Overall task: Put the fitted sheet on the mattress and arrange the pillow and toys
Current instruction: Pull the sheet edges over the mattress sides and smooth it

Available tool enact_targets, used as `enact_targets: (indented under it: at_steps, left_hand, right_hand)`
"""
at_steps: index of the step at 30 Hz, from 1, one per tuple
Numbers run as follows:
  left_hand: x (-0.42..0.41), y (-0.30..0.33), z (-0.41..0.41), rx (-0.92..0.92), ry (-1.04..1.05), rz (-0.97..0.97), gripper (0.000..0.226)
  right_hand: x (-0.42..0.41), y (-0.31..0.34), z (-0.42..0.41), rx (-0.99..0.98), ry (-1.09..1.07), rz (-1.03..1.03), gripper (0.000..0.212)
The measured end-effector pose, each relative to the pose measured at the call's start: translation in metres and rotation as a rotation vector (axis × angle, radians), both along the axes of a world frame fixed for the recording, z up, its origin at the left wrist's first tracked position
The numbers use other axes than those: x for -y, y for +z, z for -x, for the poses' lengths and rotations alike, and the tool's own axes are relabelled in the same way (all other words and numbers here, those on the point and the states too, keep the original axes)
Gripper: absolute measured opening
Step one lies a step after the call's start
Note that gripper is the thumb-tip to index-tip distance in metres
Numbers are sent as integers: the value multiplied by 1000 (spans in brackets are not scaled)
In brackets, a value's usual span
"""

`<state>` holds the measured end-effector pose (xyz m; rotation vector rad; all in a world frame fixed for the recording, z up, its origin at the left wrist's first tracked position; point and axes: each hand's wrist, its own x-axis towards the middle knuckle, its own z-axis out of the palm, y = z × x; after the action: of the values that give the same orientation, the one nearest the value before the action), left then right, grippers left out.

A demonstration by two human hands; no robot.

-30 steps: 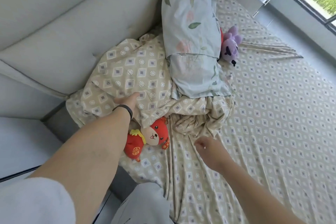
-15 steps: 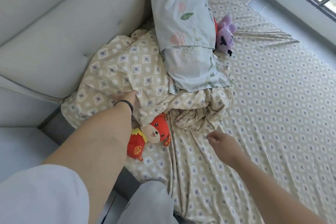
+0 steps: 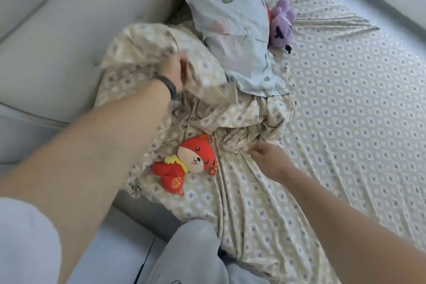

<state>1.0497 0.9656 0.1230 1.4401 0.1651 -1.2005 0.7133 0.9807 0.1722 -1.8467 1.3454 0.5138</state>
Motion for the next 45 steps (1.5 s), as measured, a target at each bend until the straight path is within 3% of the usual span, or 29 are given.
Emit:
enact_targets:
  at_steps: [1, 3, 4, 5, 7, 10, 12, 14, 18, 20, 21, 23, 25, 27, 29, 33, 37, 41, 45]
  left_hand:
    - [14, -15, -45, 51, 20, 67, 16]
    - [51, -98, -137, -80, 138, 186, 49]
    - [59, -131, -171, -78, 173, 131, 65]
    - [49, -135, -173, -86, 152, 23, 67]
    - [19, -87, -104, 12, 62, -219, 40]
    - [-10, -30, 20, -74, -351, -271, 22]
    - [-2, -54, 52, -76, -452, -320, 20]
    - [8, -71, 70, -30, -573, -377, 35]
    - [28, -113, 119, 404, -1131, -400, 93]
    - [37, -135, 135, 672, -1382, -437, 103]
    - [39, -147, 141, 798, -1425, -465, 95]
    - [42, -164, 143, 977, -1320, -540, 71]
    - [41, -172, 129, 1009, -1221, -630, 54]
    - [43, -173, 114, 990, -1320, -633, 39]
    - [46, -168, 111, 1008, -1346, -576, 33]
    - [67, -122, 120, 826, -1000, -494, 36]
    - [88, -24, 136, 768, -818, -319, 38]
    - [102, 102, 149, 735, -750, 29, 13]
    - [110, 275, 181, 667, -588, 399, 22]
  right_hand:
    - [1, -1, -1, 0, 6, 0, 24]
    - [6, -3, -3, -2, -7, 8, 24]
    - [8, -4, -5, -13, -18, 8, 24]
    - [10, -4, -9, -27, -19, 2, 24]
    - [16, -7, -18, -56, 14, -23, 26]
    - [30, -14, -42, -47, 67, -31, 27]
    - [38, -17, -59, -11, 68, -28, 28]
    - [41, -17, -73, 27, 42, -16, 28]
    - [38, -26, -76, 46, -1, -44, 26]
    - [37, -36, -66, 42, -15, -49, 20]
    - [37, -41, -59, 34, -26, -46, 19]
    - [39, -52, -37, 3, -60, -56, 19]
    - [39, -60, -21, -12, -109, -80, 17]
    - [40, -66, -6, -35, -146, -84, 17]
    - [37, -67, 12, -87, -183, -79, 22]
    - [21, -58, 36, -117, -257, -68, 26]
    - [26, -18, 37, 22, -375, 62, 41]
    - [58, 52, 21, 321, -455, 244, 85]
    - [85, 146, 14, 510, -319, 341, 128]
